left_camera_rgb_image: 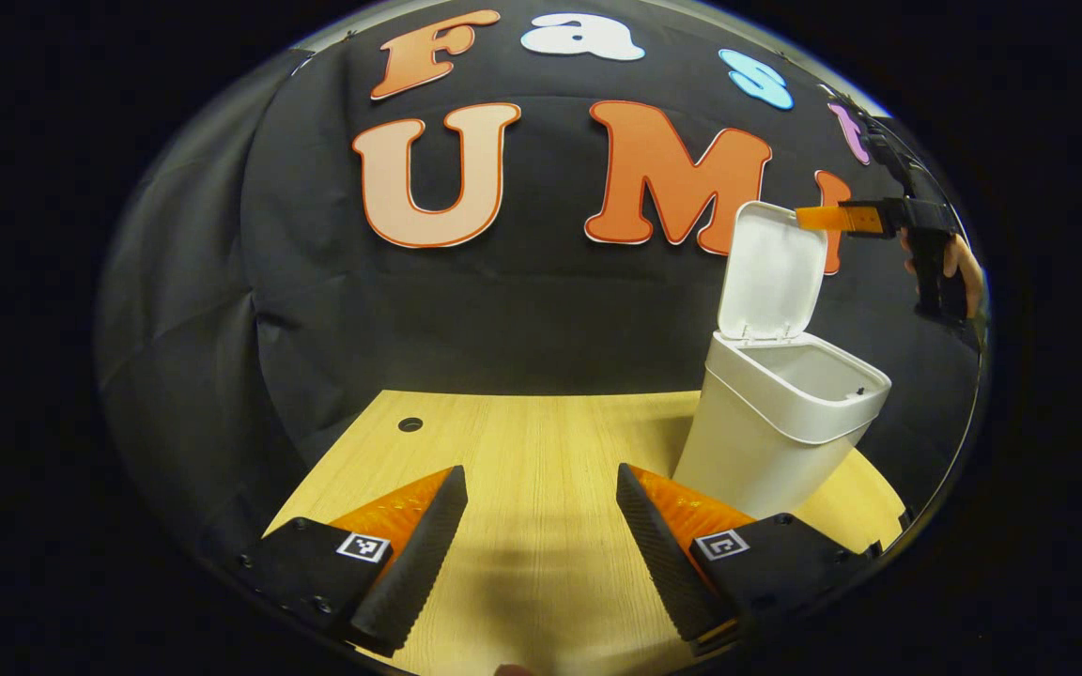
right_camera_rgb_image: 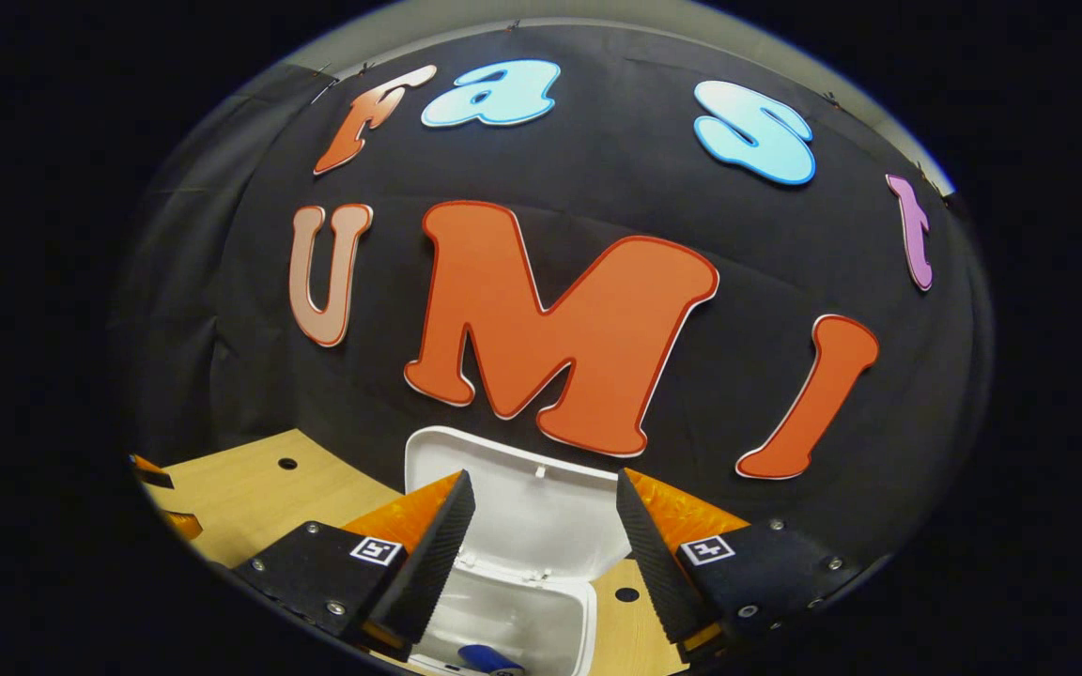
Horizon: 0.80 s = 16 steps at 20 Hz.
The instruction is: Press the lid of the desktop garbage bin to open it, pick up the crumpled paper on the desktop and throw it into the bin, then pick up the pop can on the desktop and drop it into the bin, and finally close the garbage bin lid.
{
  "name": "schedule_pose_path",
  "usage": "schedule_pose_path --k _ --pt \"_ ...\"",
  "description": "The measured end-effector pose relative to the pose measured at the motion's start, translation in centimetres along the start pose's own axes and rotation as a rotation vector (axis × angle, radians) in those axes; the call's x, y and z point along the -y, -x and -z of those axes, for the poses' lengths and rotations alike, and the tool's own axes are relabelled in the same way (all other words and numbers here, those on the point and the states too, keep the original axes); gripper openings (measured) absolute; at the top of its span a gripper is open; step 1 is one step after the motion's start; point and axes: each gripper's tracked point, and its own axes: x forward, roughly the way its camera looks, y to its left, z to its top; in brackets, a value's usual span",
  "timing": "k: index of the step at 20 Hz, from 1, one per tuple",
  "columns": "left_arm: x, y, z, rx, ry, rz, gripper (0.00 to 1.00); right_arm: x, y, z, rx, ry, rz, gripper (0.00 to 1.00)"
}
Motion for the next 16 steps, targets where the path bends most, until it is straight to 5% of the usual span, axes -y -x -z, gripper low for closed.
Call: schedule_pose_path --k 16 --pt "-2.3 -0.2 1.6 -0.031 0.049 -0.038 1.00 0.1 -4.0 -2.6 0.050 -0.065 0.026 0.92"
